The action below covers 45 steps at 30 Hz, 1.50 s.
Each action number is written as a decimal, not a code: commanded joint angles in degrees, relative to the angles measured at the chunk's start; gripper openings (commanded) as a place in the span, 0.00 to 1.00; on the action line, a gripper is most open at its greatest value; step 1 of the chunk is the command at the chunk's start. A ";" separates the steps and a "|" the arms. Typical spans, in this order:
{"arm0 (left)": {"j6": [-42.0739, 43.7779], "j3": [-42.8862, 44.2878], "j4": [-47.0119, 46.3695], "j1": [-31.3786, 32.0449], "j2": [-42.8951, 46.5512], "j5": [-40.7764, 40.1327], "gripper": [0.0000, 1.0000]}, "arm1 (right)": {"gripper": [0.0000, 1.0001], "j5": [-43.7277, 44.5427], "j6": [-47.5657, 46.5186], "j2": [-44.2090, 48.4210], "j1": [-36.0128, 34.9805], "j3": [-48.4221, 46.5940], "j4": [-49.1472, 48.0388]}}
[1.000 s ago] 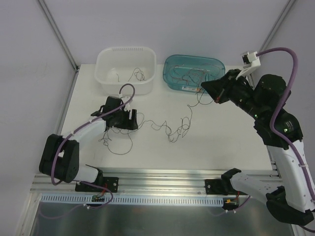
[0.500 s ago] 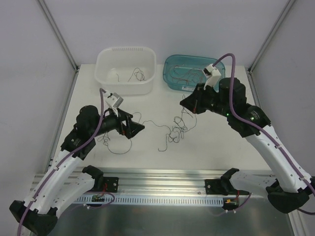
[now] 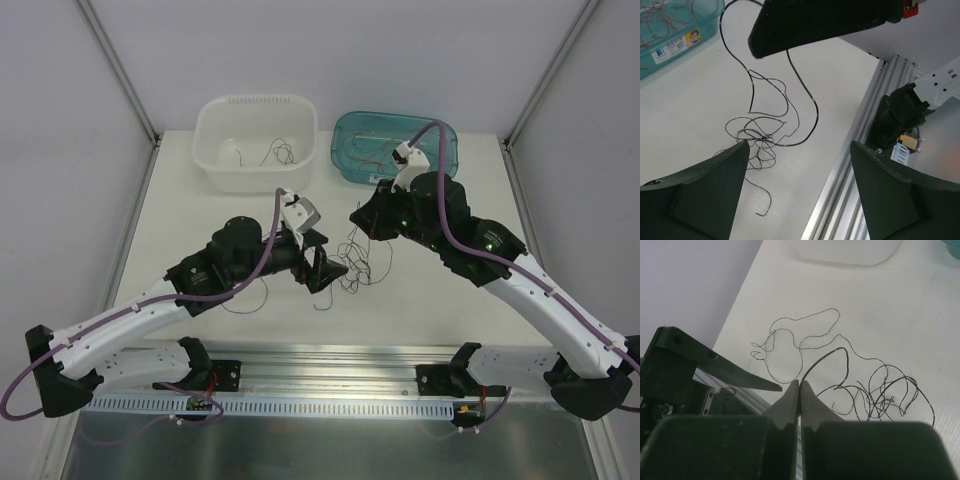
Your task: Untangle the cables
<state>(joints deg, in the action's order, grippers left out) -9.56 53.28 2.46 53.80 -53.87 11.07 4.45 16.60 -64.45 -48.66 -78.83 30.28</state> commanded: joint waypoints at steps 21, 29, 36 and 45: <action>15.70 26.51 2.37 7.37 -9.41 -35.23 0.00 | 0.84 16.91 -8.50 13.11 -2.05 9.19 -0.04; 19.40 42.59 7.91 7.28 -13.36 -38.75 0.00 | 0.90 13.06 -12.56 17.69 -0.12 20.37 -6.28; 21.87 50.43 9.23 7.28 -15.30 -39.81 0.00 | 0.87 -2.85 -8.87 15.06 6.03 32.24 -21.65; 22.57 51.31 9.40 7.28 -15.83 -39.99 0.00 | 0.88 -18.94 -1.49 7.50 7.01 36.46 -46.00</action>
<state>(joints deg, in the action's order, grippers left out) 11.64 102.69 12.56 60.77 -69.38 -27.64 -6.83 11.88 -55.83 -41.80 -41.71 -1.52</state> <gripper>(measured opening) 0.008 0.872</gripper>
